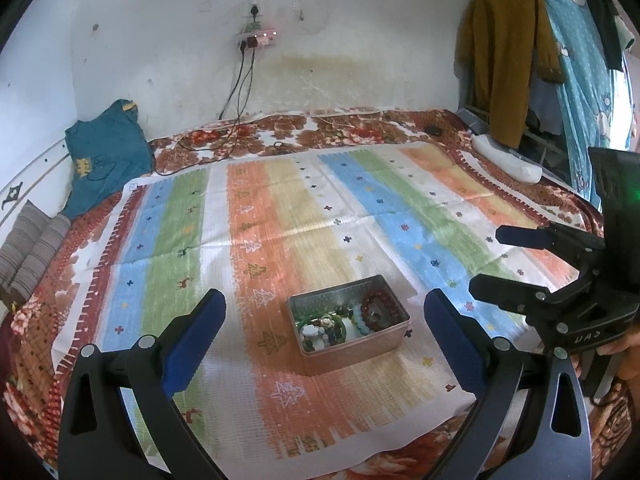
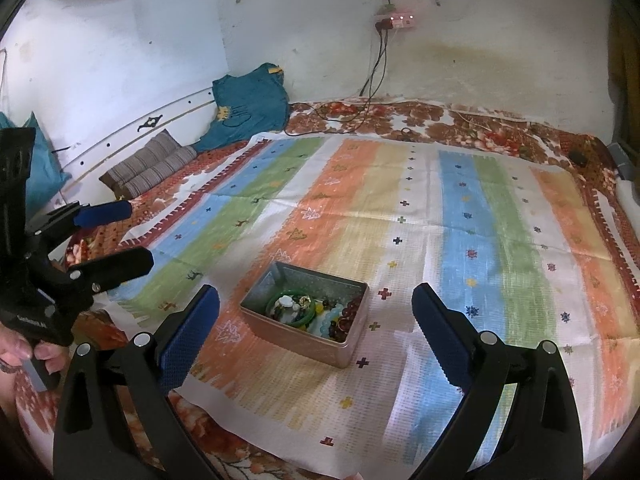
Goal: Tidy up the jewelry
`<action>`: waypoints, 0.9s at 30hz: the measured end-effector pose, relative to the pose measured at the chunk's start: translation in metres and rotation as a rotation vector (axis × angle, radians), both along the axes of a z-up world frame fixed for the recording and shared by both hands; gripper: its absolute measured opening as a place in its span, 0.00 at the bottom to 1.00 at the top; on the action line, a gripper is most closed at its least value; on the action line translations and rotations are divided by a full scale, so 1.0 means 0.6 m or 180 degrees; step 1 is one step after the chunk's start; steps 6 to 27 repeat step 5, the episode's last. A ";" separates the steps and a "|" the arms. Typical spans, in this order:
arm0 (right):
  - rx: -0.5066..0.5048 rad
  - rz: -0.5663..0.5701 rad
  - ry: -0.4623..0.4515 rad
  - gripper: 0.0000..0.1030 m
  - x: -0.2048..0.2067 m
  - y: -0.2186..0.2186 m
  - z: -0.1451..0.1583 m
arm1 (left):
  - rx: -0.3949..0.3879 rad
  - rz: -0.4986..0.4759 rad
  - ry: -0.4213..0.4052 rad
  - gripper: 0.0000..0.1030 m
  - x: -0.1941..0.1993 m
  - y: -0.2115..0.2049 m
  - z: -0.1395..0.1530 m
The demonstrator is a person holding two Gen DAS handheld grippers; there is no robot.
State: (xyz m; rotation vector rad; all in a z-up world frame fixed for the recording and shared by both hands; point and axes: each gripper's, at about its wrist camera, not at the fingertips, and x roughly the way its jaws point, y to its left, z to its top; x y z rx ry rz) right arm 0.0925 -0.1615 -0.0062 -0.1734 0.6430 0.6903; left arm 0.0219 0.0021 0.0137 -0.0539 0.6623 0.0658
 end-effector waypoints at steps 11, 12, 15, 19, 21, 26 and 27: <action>-0.0047 0.0028 -0.0018 0.95 -0.002 0.003 -0.002 | 0.0046 0.0008 0.0029 0.95 0.002 -0.006 -0.001; -0.0047 0.0028 -0.0018 0.95 -0.002 0.003 -0.002 | 0.0046 0.0008 0.0029 0.95 0.002 -0.006 -0.001; -0.0047 0.0028 -0.0018 0.95 -0.002 0.003 -0.002 | 0.0046 0.0008 0.0029 0.95 0.002 -0.006 -0.001; -0.0047 0.0028 -0.0018 0.95 -0.002 0.003 -0.002 | 0.0046 0.0008 0.0029 0.95 0.002 -0.006 -0.001; -0.0047 0.0028 -0.0018 0.95 -0.002 0.003 -0.002 | 0.0046 0.0008 0.0029 0.95 0.002 -0.006 -0.001; -0.0047 0.0028 -0.0018 0.95 -0.002 0.003 -0.002 | 0.0046 0.0008 0.0029 0.95 0.002 -0.006 -0.001; -0.0047 0.0028 -0.0018 0.95 -0.002 0.003 -0.002 | 0.0046 0.0008 0.0029 0.95 0.002 -0.006 -0.001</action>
